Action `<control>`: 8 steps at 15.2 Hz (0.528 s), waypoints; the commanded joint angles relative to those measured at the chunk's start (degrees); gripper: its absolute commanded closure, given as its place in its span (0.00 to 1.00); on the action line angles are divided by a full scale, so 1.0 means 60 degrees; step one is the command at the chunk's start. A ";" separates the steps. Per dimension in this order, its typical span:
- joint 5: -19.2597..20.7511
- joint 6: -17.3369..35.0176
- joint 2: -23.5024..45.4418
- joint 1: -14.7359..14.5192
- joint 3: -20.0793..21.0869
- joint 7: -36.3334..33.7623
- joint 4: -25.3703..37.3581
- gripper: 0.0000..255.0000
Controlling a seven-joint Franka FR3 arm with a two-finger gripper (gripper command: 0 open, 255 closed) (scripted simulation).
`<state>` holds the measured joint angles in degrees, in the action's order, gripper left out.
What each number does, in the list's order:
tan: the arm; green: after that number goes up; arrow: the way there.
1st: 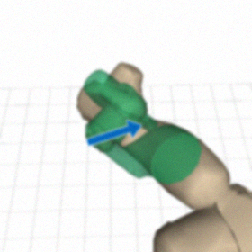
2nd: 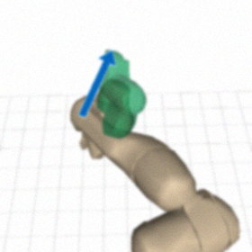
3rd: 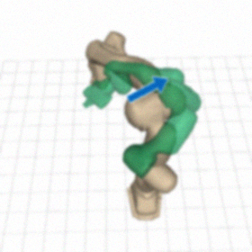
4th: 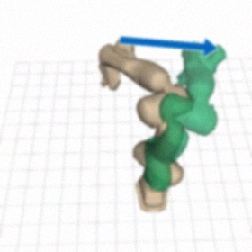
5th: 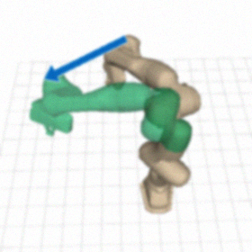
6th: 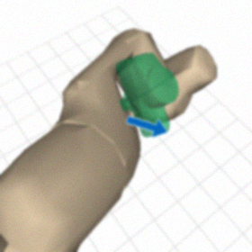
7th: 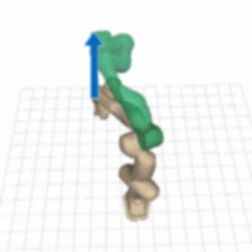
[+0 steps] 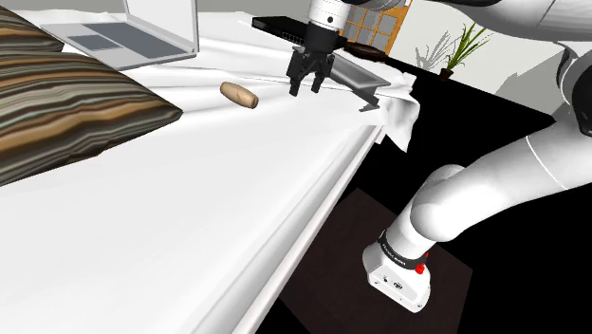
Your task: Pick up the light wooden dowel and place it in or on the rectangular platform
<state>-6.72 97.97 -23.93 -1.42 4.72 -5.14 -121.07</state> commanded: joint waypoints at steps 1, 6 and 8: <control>-0.0014 0.0149 0.0649 -0.0061 0.0123 -0.0068 0.0502 0.00; 0.0055 0.0385 0.2437 -0.0242 0.0475 -0.0347 0.2071 0.00; 0.0126 0.0402 0.3170 -0.0324 0.0604 -0.0470 0.2793 0.00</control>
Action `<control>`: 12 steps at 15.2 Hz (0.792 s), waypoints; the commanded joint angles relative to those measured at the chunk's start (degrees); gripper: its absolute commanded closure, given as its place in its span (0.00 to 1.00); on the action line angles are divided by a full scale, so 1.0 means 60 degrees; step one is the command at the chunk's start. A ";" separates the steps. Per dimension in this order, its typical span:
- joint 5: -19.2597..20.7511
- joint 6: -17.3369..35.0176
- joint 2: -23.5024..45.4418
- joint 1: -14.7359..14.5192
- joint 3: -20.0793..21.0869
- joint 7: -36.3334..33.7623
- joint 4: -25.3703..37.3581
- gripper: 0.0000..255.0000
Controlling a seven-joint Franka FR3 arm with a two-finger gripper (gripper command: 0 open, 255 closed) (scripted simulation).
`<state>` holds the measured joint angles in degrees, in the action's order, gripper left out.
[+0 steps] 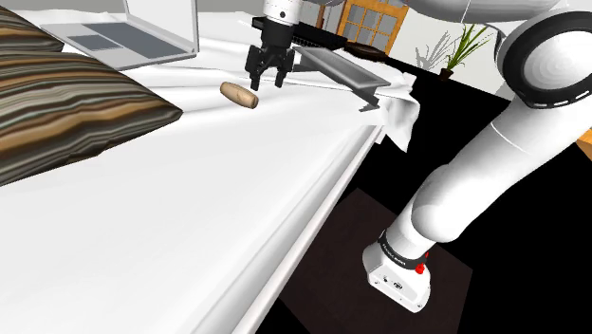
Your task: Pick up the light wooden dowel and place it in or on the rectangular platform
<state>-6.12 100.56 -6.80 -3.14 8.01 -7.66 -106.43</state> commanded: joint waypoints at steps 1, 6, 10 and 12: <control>0.0072 -0.0040 0.0689 -0.0083 0.0117 -0.0113 0.0736 0.00; 0.0264 -0.0040 0.1990 -0.0280 0.0301 -0.0333 0.2038 0.00; 0.0257 0.0474 0.1988 -0.0299 0.0316 -0.0324 0.1523 0.00; 0.0255 0.0799 0.2004 -0.0312 0.0326 -0.0321 0.1215 0.00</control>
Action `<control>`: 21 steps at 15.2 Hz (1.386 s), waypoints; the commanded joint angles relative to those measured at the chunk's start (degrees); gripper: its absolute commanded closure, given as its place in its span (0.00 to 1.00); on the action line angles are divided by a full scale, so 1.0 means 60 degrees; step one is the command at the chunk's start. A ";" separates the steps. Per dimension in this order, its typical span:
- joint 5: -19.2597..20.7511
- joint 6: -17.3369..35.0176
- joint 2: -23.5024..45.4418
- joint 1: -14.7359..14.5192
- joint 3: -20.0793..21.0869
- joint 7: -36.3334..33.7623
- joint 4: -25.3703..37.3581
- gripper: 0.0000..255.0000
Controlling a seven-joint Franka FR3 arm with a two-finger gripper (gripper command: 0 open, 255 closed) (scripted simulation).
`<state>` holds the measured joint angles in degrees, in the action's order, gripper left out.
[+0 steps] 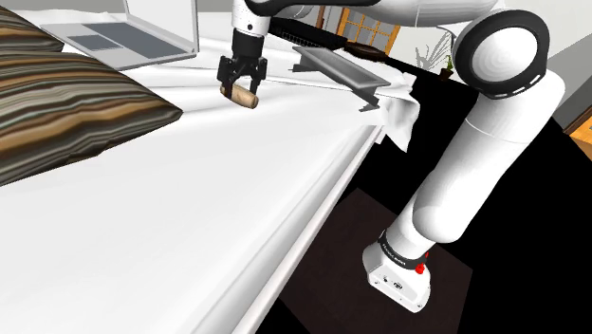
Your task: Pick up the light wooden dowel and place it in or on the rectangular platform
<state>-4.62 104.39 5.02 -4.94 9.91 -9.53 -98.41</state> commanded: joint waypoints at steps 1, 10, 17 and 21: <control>0.0005 0.0162 0.0033 -0.0013 0.0009 -0.0010 -0.0123 0.00; 0.0005 0.0160 0.0035 -0.0012 0.0009 -0.0010 -0.0120 1.00; 0.0005 0.0164 0.0034 -0.0014 0.0010 -0.0012 -0.0124 1.00; 0.0011 -0.0219 0.0026 -0.0011 0.0009 -0.0040 0.0252 1.00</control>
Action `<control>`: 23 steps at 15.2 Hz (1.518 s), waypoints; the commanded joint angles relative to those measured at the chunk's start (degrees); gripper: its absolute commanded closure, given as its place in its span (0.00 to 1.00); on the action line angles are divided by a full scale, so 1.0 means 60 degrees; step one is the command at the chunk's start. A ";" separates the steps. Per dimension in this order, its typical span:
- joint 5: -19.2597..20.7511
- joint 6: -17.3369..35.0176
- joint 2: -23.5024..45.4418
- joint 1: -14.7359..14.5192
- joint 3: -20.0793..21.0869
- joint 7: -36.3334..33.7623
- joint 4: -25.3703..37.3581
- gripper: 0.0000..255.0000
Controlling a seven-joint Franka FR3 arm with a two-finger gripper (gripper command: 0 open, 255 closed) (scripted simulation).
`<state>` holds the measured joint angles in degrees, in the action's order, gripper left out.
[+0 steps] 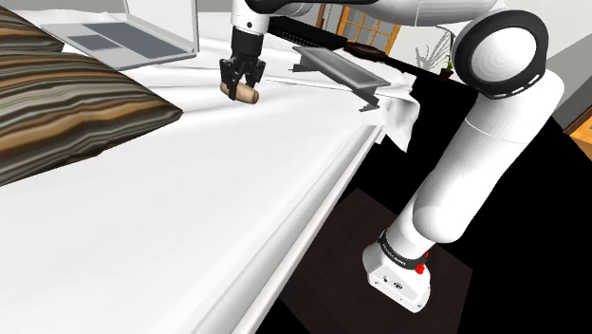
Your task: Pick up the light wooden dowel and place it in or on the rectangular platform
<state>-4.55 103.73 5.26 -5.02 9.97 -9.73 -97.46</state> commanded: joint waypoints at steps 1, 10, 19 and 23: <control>0.0001 -0.0238 -0.0013 0.0002 -0.0001 -0.0017 0.0224 1.00; 0.0037 -0.1425 0.0107 -0.0006 0.0003 -0.0124 0.1534 1.00; 0.0103 -0.2704 0.0454 -0.0039 0.0021 -0.0259 0.3163 1.00; 0.0146 -0.3323 0.0705 -0.0068 0.0034 -0.0332 0.4032 1.00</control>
<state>-3.78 85.08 8.91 -5.36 10.15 -11.56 -75.11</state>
